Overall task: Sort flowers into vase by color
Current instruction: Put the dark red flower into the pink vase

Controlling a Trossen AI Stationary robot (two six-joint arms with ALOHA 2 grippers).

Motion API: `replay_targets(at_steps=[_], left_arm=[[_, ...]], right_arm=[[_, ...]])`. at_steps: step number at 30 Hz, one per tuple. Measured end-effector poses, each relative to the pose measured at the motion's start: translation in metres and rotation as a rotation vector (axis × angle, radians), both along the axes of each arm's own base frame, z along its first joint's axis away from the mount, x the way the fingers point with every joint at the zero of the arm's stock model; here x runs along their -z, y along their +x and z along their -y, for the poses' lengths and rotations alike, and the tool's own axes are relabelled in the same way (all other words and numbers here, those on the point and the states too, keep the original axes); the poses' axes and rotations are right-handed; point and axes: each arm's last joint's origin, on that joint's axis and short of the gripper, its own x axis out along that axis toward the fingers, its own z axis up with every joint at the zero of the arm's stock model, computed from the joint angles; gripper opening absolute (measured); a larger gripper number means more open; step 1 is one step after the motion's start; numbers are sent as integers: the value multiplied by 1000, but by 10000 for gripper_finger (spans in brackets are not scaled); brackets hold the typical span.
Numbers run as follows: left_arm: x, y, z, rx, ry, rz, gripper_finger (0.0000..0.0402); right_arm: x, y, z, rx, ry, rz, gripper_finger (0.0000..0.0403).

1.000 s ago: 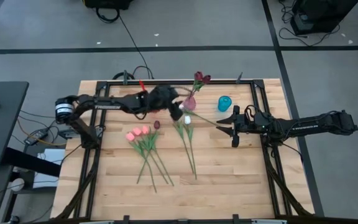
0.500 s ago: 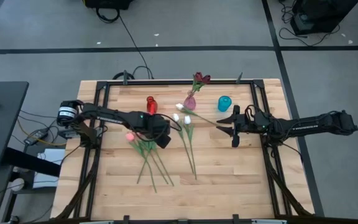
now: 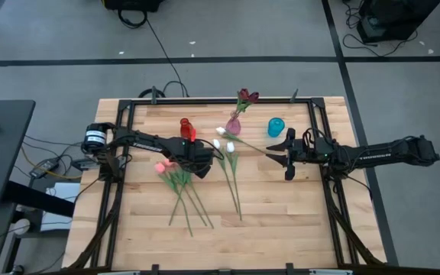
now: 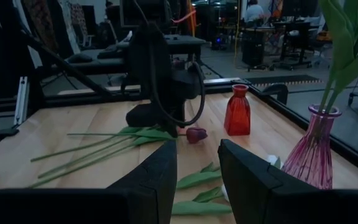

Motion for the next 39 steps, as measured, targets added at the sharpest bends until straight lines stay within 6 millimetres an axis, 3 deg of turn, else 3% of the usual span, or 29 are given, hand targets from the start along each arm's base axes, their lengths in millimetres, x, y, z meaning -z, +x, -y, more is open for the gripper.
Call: replay_targets(at_steps=[8,12,20,24,28,31,36,39], left_arm=[[0,0,0,3,0,-3,84],[0,0,0,5,0,-2,65],[0,0,-1,0,2,-2,100],[10,2,-6,8,0,-33,125],[12,4,-8,14,1,-25,123],[12,4,-8,22,0,-28,97],[12,5,-8,35,-16,-21,16],[10,6,-7,52,-14,-7,13]], right_arm=[[0,0,0,-3,-3,-1,133],[0,0,0,-4,-3,-1,133],[-1,0,0,-4,-4,7,133],[-1,0,0,-7,-1,11,133],[-2,0,-1,-39,4,18,133],[-3,0,-2,-50,8,30,133],[-3,0,-2,-50,8,30,133],[-2,0,-2,-49,8,26,133]])
